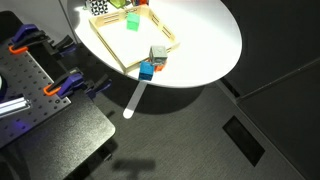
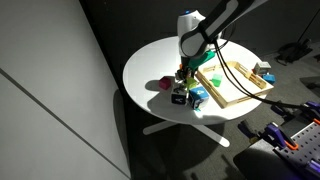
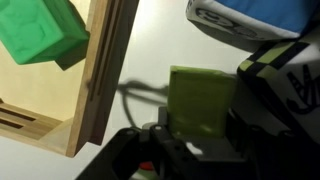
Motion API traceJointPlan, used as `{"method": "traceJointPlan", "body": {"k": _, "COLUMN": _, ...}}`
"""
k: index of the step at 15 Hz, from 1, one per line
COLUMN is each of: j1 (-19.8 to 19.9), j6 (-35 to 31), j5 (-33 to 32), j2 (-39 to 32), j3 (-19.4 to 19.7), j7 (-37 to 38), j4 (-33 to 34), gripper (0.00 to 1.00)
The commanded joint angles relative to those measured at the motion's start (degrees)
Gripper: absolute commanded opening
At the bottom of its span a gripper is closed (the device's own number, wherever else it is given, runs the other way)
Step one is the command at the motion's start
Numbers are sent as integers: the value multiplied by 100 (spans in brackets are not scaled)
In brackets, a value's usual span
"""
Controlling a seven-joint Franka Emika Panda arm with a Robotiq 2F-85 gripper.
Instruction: Put the green and yellow blocks in the box then put one square plush toy in the box
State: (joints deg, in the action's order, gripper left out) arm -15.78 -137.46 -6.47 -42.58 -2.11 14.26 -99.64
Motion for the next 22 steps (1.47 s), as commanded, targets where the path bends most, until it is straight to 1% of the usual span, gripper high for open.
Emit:
{"method": "traceJointPlan", "body": {"k": 1, "j1": -31, "j6": 367, "j5": -29, "j2": 386, "j3": 48, "j7": 5, "j4": -95, "gripper": 32}}
{"method": "traceJointPlan", "body": {"k": 5, "j1": 25, "j6": 771, "j5": -92, "j2": 757, "j3": 64, "j7": -61, "j4": -262, "gripper": 32}}
{"method": "traceJointPlan", "body": {"k": 9, "j1": 126, "j6": 1029, "j5": -146, "j2": 1146, "j3": 126, "j7": -135, "j4": -587, "gripper": 32}}
{"method": "traceJointPlan", "body": {"k": 16, "j1": 506, "j6": 911, "j5": -200, "j2": 1838, "j3": 197, "j7": -369, "j4": -1597, "gripper": 32}}
{"method": "traceJointPlan", "body": {"k": 22, "j1": 772, "j6": 692, "j5": -262, "j2": 2169, "j3": 227, "j7": -566, "j4": -2354, "gripper": 32}}
